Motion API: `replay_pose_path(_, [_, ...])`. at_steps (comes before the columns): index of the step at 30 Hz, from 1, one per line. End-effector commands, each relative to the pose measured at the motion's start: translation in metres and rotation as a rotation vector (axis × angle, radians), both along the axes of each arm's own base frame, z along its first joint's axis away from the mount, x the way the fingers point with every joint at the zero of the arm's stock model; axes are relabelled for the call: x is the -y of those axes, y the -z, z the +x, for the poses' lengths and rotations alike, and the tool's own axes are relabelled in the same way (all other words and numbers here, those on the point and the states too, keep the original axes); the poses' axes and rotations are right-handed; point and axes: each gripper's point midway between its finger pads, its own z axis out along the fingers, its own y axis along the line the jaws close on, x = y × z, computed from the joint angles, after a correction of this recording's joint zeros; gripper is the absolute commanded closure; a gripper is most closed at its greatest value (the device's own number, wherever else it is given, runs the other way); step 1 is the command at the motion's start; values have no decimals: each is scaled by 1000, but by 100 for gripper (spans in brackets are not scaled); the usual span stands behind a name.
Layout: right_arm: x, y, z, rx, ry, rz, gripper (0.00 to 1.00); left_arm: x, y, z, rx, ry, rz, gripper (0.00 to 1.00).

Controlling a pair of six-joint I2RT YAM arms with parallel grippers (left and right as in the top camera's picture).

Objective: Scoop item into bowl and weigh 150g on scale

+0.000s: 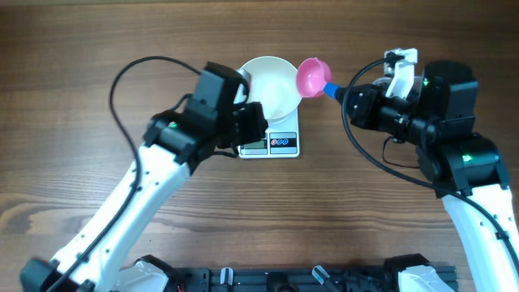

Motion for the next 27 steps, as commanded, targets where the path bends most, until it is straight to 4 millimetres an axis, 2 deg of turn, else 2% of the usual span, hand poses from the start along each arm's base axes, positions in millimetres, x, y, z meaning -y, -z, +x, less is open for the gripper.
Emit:
replay_pose_path(1, [14, -6, 7, 17, 55, -13, 96, -5, 38, 10, 10, 38, 174, 96])
replay_pose_path(4, [21, -5, 9, 15, 75, -13, 96, -10, 66, 17, -9, 18, 283, 96])
replay_pose_path(6, [25, -5, 10, 13, 88, -13, 96, -8, 77, 19, -16, 19, 315, 96])
replay_pose_path(10, [29, -3, 10, 1, 99, -14, 96, 3, 96, 22, 11, 33, 345, 96])
replay_pose_path(12, [29, 0, 8, -12, 97, -19, 96, 15, 110, 21, 43, 52, 343, 96])
replay_pose_path(21, [29, 1, 7, -18, 97, -20, 96, 32, 134, 10, 152, 72, 384, 96])
replay_pose_path(27, [29, 2, 6, -25, 97, -20, 96, 17, 140, 16, 190, -21, 440, 96])
